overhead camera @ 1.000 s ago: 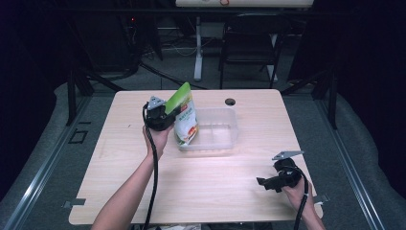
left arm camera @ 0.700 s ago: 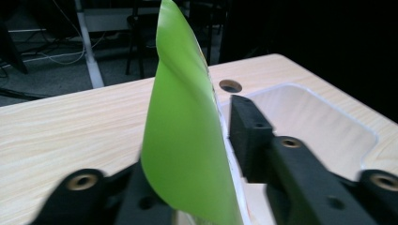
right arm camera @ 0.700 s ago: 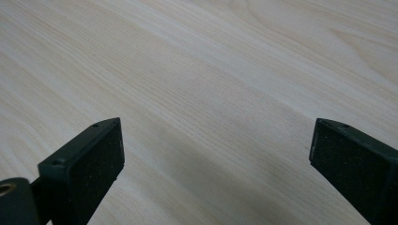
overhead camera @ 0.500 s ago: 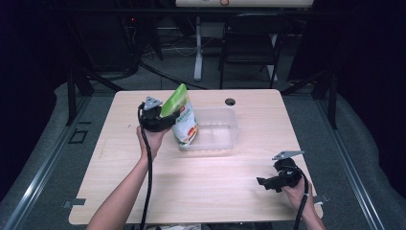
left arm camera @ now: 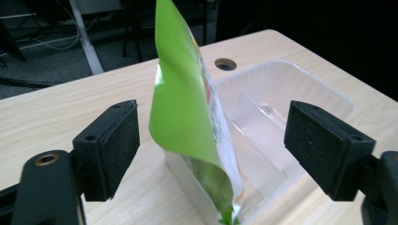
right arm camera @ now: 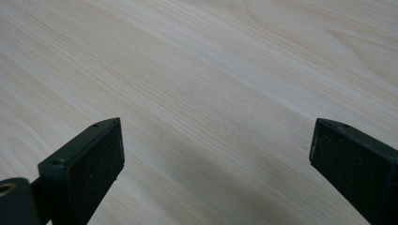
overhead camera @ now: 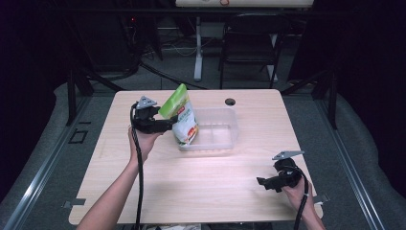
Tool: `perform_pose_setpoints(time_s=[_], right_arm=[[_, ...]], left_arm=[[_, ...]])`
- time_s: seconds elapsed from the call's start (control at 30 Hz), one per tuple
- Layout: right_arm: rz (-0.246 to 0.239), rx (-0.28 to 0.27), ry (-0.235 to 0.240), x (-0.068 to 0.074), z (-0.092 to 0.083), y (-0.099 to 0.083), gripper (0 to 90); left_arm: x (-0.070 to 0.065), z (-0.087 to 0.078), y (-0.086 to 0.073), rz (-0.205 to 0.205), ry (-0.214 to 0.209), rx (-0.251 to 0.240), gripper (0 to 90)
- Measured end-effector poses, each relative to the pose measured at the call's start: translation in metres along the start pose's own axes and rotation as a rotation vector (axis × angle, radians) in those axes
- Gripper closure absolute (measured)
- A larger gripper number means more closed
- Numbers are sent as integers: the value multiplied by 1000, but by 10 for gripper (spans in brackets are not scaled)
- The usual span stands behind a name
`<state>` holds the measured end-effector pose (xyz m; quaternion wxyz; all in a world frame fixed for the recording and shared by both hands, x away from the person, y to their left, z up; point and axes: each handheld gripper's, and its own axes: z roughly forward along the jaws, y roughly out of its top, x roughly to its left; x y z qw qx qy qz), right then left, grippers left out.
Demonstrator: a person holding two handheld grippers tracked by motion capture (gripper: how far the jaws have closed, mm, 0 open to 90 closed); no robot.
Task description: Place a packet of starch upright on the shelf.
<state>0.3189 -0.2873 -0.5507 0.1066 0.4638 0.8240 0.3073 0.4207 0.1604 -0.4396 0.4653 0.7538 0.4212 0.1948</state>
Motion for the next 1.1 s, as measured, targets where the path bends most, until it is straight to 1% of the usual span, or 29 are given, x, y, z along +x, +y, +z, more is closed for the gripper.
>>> perform_pose_setpoints(time_s=[0.07,0.1,0.17,0.2,0.23,0.3,0.33,0.37,0.4,0.43,0.47,0.53,0.57,0.6,0.63,0.67,0.7,0.73,0.77,0.8,0.83,0.87,0.9,0.93,0.97,1.0,1.03,1.07,1.1], right_arm=[[-1,1,0,0,0,0,29],[-1,1,-2,0,0,0,29],[-2,1,-1,0,0,0,29],[-2,1,-1,0,0,0,29],[0,0,-1,0,0,0,29],[-1,0,-2,0,0,0,29],[-1,0,-2,0,0,0,29],[0,1,-2,0,0,0,30],[0,1,-2,0,0,0,30],[-1,1,-2,0,0,0,29],[0,0,-2,1,0,0,29],[-2,0,-5,1,0,0,29],[-2,0,-5,1,0,0,29],[-2,0,-3,1,0,0,29],[0,1,-3,1,0,0,29],[0,1,-3,1,0,0,29],[-1,1,-3,1,0,0,29],[-3,2,-8,1,0,0,30],[-5,7,-6,0,0,0,29],[-5,7,-6,0,0,0,29],[-3,3,-6,1,0,0,30],[-3,3,-6,1,0,0,30],[-6,2,-4,1,0,0,30],[-6,4,-7,1,0,0,29],[-6,4,-7,1,0,0,29],[-7,4,-3,1,0,0,29],[-7,2,-1,1,0,0,29],[-8,2,-1,1,0,0,29],[-8,2,-1,1,0,0,29]], left_arm=[[-1,-3,0,2,-5,5,161],[-3,-9,-1,18,-1,17,158],[-5,-16,-3,34,-4,30,155],[-5,-16,-3,34,-4,30,152],[-6,-24,-6,46,-3,38,149],[-7,-32,-10,53,-1,43,145],[-7,-32,-10,53,-1,43,139],[-8,-41,-15,56,2,45,136],[-8,-41,-15,56,2,45,133],[-8,-45,-19,57,4,50,133],[-9,-52,-27,57,4,59,125],[-9,-60,-37,57,10,79,119],[-9,-60,-37,57,10,79,116],[-9,-62,-43,54,12,87,116],[-8,-68,-55,50,18,114,114],[-8,-68,-55,50,18,114,111],[-7,-70,-61,46,23,120,111],[-4,-75,-73,31,24,148,108],[-2,-76,-79,26,28,157,104],[-2,-76,-79,26,28,157,99],[1,-80,-91,2,36,163,96],[1,-80,-91,2,36,163,91],[6,-81,-100,-19,39,185,83],[9,-81,-105,-25,46,191,74],[9,-81,-105,-25,46,191,67],[14,-81,-111,-42,49,200,61],[16,-80,-114,-46,57,197,52],[18,-80,-115,-51,59,208,43],[18,-80,-115,-51,59,208,36]])
